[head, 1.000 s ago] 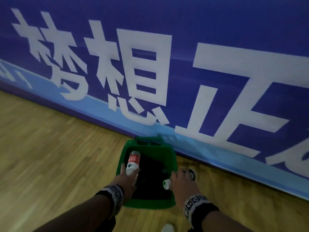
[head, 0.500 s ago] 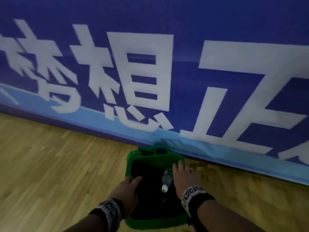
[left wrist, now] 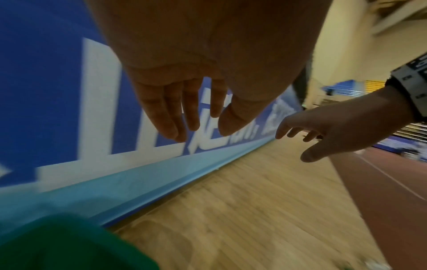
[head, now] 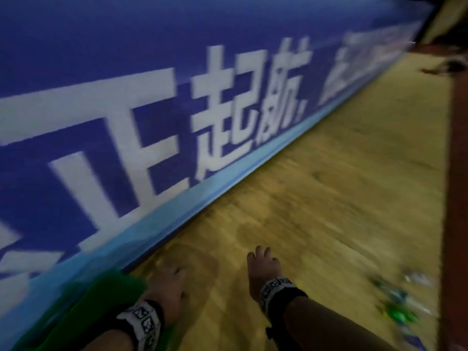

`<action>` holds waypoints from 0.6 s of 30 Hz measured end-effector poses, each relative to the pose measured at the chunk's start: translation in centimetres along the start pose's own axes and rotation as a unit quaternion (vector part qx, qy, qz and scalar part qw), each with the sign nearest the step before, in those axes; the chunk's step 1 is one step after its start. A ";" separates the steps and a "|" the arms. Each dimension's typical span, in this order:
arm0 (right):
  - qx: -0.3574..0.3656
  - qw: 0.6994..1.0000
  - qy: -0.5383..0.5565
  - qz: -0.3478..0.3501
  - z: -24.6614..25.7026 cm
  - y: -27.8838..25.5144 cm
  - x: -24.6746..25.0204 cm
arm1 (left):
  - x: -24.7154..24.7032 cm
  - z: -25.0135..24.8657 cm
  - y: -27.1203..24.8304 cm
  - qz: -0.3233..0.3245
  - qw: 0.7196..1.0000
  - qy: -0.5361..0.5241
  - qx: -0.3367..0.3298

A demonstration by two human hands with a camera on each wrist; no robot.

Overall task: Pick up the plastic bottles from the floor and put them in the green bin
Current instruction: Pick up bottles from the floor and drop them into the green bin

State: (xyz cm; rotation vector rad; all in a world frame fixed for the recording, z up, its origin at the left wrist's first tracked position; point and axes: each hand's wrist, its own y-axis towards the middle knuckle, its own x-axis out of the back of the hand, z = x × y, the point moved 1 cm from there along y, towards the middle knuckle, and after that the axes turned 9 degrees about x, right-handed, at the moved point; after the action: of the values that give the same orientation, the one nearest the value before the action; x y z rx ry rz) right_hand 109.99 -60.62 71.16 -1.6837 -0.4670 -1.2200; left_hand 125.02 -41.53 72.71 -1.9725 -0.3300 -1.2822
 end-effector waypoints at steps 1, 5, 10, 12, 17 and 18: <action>-0.026 1.000 0.015 0.004 -2.7 -1.3 -0.9 | 0.0 -3.0 0.6 0.008 0.999 0.027 -0.023; -0.139 0.986 0.089 0.021 -15.5 -7.3 -6.4 | -1.3 -17.2 3.6 0.027 0.986 0.094 -0.133; -0.253 0.951 0.158 0.077 -29.7 -14.5 -14.5 | -6.1 -32.9 8.6 0.115 0.971 0.117 -0.176; -0.293 0.936 0.176 0.088 -34.5 -17.2 -17.1 | -8.4 -38.7 10.2 0.144 0.962 0.132 -0.189; -0.377 0.904 0.174 0.104 -44.4 -20.7 -20.8 | -11.5 -49.9 12.4 0.177 0.947 0.160 -0.215; -0.395 0.895 0.174 0.115 -45.8 -20.9 -21.0 | -11.5 -51.4 12.7 0.184 0.945 0.164 -0.217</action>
State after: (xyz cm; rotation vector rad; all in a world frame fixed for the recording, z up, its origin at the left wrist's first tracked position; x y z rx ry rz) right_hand 62.17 -85.93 64.07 -2.0260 0.5159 -1.6022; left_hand 92.30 -84.46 68.33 -1.9920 0.5044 -1.4837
